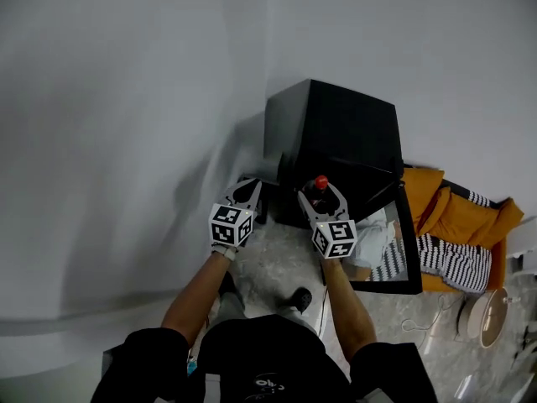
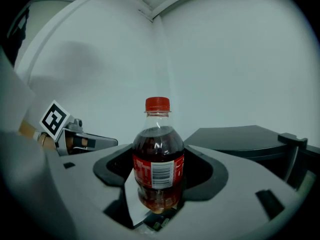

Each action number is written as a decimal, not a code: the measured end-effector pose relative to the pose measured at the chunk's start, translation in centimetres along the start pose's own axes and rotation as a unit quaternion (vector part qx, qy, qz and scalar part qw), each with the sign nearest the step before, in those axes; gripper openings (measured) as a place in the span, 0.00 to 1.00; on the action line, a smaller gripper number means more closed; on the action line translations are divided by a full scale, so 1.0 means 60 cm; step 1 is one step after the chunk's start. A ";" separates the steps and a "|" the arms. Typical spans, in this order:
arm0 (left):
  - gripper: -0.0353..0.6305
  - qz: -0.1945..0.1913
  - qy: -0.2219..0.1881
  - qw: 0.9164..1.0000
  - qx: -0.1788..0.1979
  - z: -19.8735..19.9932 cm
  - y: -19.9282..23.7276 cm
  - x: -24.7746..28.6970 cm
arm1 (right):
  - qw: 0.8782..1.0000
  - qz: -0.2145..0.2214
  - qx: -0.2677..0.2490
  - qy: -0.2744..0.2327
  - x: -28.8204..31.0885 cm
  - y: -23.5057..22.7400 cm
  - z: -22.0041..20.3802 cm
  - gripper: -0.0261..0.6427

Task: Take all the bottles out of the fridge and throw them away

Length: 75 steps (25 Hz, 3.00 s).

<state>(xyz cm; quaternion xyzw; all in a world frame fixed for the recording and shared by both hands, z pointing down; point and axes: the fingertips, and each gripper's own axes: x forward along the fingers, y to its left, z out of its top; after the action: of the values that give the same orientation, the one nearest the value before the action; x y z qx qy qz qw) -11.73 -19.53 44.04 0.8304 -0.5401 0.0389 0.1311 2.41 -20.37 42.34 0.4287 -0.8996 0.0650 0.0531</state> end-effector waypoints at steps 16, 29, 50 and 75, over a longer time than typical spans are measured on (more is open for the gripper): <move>0.06 0.071 -0.033 0.996 -0.033 0.010 0.176 -0.140 | 0.996 0.088 -0.022 0.025 0.129 0.185 0.007 0.50; 0.06 0.083 -0.027 0.994 -0.059 -0.009 0.228 -0.088 | 0.994 0.110 -0.009 0.024 0.227 0.181 -0.006 0.50; 0.06 0.136 0.010 0.987 -0.082 -0.137 0.314 0.049 | 0.979 0.182 0.019 0.085 0.398 0.123 -0.189 0.50; 0.06 0.108 0.094 0.981 -0.132 -0.608 0.363 0.089 | 0.968 0.147 0.065 0.192 0.491 0.109 -0.753 0.50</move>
<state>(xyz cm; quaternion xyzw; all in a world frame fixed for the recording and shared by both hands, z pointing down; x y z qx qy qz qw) -26.47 -23.11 84.10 0.7355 -0.6120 0.0588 0.2849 -19.31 -31.47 90.88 0.2737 -0.9194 0.2119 0.1867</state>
